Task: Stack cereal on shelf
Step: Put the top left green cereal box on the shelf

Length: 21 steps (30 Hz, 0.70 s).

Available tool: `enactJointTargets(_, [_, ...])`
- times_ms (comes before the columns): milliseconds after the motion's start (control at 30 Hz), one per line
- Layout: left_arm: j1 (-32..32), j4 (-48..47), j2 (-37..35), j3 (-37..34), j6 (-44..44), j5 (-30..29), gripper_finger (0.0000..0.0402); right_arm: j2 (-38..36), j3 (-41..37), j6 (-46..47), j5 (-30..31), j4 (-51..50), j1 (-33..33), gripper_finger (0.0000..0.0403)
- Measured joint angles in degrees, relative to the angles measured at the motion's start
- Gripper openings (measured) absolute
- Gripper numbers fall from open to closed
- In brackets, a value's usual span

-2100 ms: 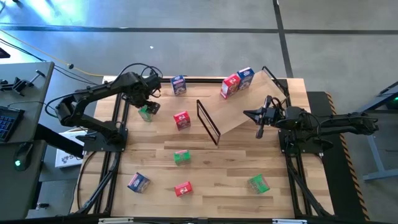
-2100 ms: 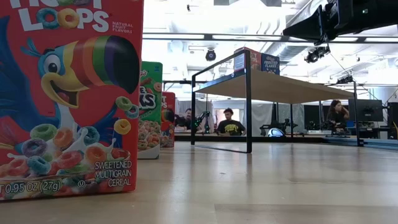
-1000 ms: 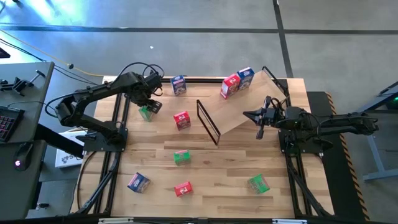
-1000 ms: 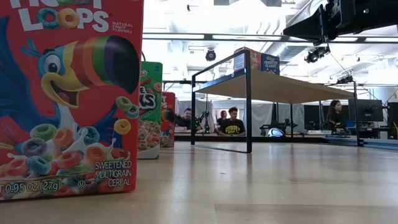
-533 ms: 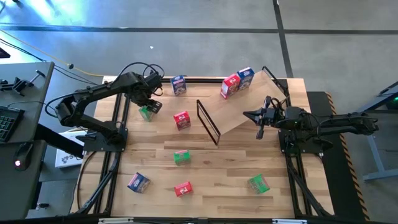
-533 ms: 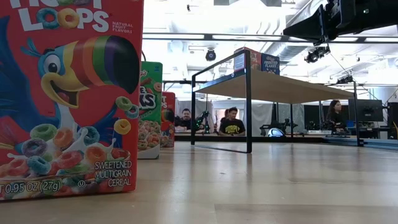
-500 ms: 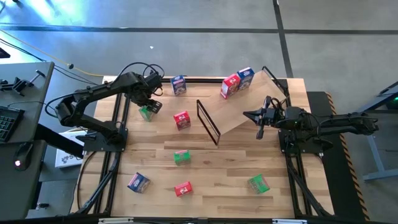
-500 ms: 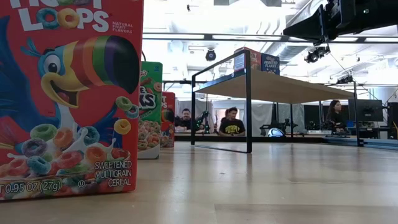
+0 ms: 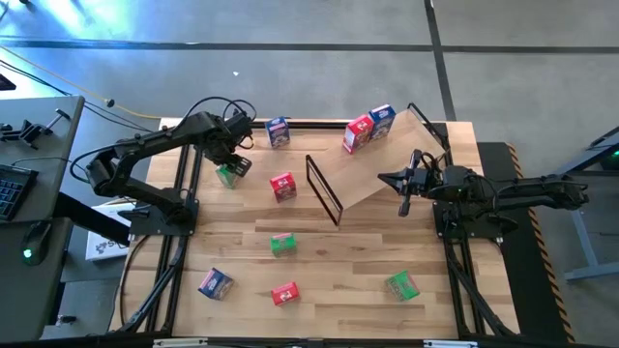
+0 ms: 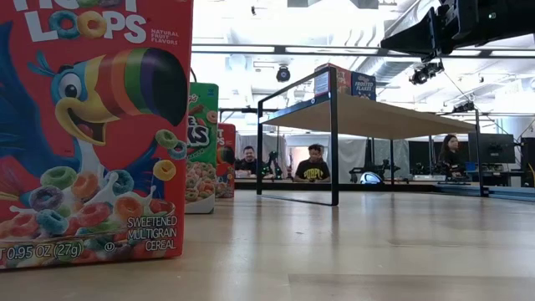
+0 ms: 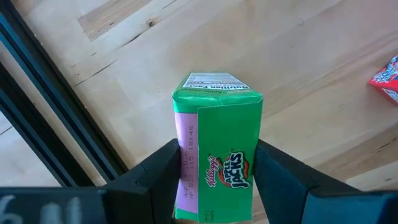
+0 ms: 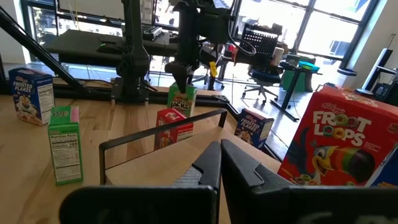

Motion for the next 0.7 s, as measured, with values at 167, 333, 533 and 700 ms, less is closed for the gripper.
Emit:
enactJointTargets(167, [0.0, -2.83, -0.18, 4.37, 1.4, 0.55, 0.017, 0.0, 0.0, 0.0, 0.01, 0.0, 0.0, 0.0])
enactJointTargets(333, [0.0, -7.27, -0.18, 14.18, 3.16, 2.32, 0.017, 0.0, 0.0, 0.0, 0.01, 0.0, 0.0, 0.0])
enactJointTargets(533, [-0.42, -13.67, 2.29, 29.72, 2.55, 2.85, 0.017, 0.0, 0.0, 0.03, 0.01, 0.02, 0.0, 0.0])
enactJointTargets(700, [-2.69, -18.63, 9.12, 45.67, 4.48, 2.94, 0.017, 0.0, 0.0, 0.42, 0.01, 0.04, 0.0, 0.0])
